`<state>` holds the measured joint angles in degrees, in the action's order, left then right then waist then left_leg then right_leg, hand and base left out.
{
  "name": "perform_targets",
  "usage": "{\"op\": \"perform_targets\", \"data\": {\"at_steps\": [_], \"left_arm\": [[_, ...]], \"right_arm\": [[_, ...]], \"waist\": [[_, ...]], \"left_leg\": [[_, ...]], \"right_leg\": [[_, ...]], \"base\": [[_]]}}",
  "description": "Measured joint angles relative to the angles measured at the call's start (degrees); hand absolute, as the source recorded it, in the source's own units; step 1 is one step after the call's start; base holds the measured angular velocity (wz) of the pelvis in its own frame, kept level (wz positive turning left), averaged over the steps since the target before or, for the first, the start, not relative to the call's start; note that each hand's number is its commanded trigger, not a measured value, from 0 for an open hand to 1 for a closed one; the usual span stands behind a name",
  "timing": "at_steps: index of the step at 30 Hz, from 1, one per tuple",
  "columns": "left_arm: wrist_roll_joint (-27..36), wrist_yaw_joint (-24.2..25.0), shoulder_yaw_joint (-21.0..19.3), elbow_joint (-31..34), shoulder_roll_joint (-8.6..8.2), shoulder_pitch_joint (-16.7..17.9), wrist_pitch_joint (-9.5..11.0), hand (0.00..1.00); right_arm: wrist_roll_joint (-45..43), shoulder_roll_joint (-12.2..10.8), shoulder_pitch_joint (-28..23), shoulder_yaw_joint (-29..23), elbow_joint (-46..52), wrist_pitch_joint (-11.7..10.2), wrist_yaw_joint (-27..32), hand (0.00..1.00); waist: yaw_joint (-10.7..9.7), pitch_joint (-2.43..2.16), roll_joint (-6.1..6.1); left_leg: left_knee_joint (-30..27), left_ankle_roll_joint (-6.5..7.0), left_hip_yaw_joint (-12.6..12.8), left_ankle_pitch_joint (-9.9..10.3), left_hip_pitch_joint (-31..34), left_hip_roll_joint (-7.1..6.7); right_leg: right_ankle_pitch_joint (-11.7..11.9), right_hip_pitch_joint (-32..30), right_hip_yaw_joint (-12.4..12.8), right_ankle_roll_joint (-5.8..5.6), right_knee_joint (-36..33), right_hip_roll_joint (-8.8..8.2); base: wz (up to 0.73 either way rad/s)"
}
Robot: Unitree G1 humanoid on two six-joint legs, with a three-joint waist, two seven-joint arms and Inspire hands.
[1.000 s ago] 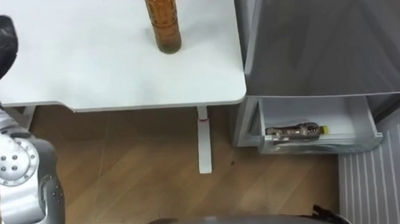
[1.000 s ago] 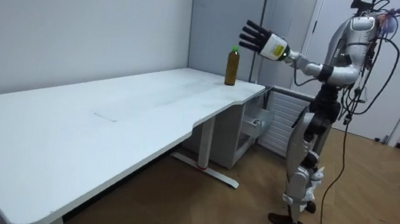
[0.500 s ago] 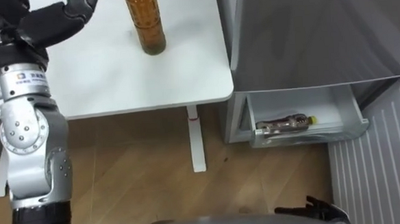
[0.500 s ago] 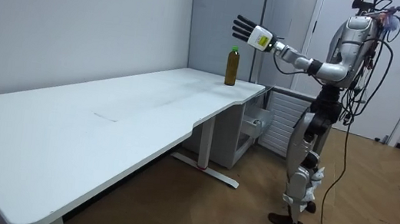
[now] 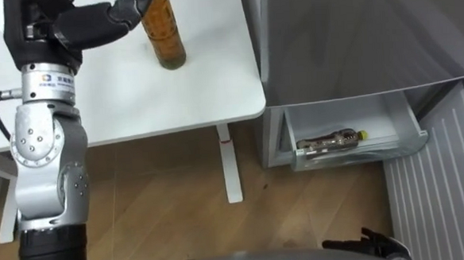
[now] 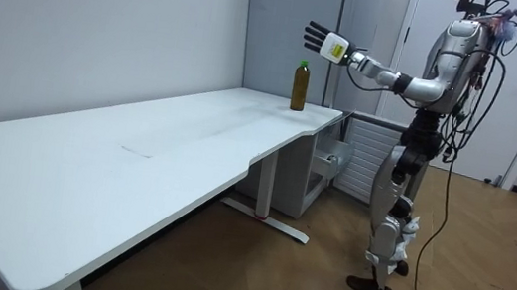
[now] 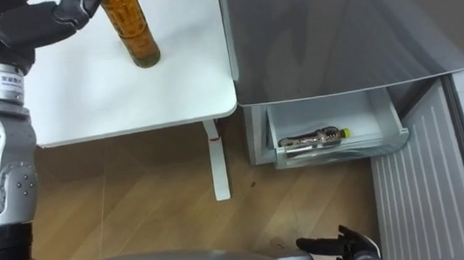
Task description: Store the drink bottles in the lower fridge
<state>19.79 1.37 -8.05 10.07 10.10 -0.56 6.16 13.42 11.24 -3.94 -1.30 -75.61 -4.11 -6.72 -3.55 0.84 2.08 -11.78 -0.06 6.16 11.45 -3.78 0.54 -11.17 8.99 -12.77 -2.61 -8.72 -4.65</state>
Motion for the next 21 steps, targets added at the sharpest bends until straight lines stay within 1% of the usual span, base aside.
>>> {"op": "perform_targets", "data": {"at_steps": [4,8,12,14,18,21], "left_arm": [[0.0,0.53,0.0,-0.8,0.0,0.0,-0.85,0.0],[0.02,0.65,-0.01,-1.38,0.0,-0.01,-0.95,0.0],[0.35,0.19,-0.11,-3.47,0.0,-0.11,-1.0,0.0],[0.74,-0.41,-0.11,-4.01,0.0,-0.11,-1.28,0.0],[0.8,-0.99,-0.11,-4.12,-0.01,-0.11,-1.91,0.0],[0.8,-1.04,-0.11,-4.12,-0.01,-0.11,-2.31,0.0]], "right_arm": [[-0.01,-0.03,0.01,0.01,-0.25,0.02,0.32,0.0],[-0.01,-0.04,0.04,0.05,-0.38,0.04,0.3,0.0],[-0.05,-0.24,0.16,0.04,-0.33,0.32,0.41,0.0],[-0.05,-0.28,0.21,0.05,-0.32,0.45,0.34,0.0],[-0.06,-0.79,0.14,0.04,-0.33,0.55,0.25,0.0],[-0.08,-1.17,0.05,0.02,-0.29,1.21,0.32,0.0]], "waist": [[-0.12,0.12,-0.07],[0.04,0.14,-0.11],[0.22,0.37,-0.54],[0.21,0.28,-0.7],[0.04,0.07,-1.7],[0.03,-0.24,-2.23]], "left_leg": [[0.09,0.0,0.06,0.0,0.01,0.01],[0.15,0.0,0.16,0.0,0.07,0.01],[0.28,0.0,0.83,0.0,0.04,0.08],[0.35,0.0,1.18,0.0,0.12,0.11],[0.34,0.0,1.54,0.0,0.11,0.16],[0.24,0.0,1.6,0.0,0.11,0.17]], "right_leg": [[0.0,-0.23,0.05,0.0,0.02,0.0],[0.0,-0.62,0.21,0.0,0.0,0.01],[0.0,-0.89,0.86,0.0,-0.1,0.03],[0.0,-0.88,1.24,0.0,-0.15,0.05],[0.0,-1.0,1.59,0.0,-0.16,0.07],[0.0,-0.98,1.65,0.01,-0.16,0.07]], "base": [[0.0],[0.0],[-0.06],[-0.1],[-0.04],[0.0]]}}
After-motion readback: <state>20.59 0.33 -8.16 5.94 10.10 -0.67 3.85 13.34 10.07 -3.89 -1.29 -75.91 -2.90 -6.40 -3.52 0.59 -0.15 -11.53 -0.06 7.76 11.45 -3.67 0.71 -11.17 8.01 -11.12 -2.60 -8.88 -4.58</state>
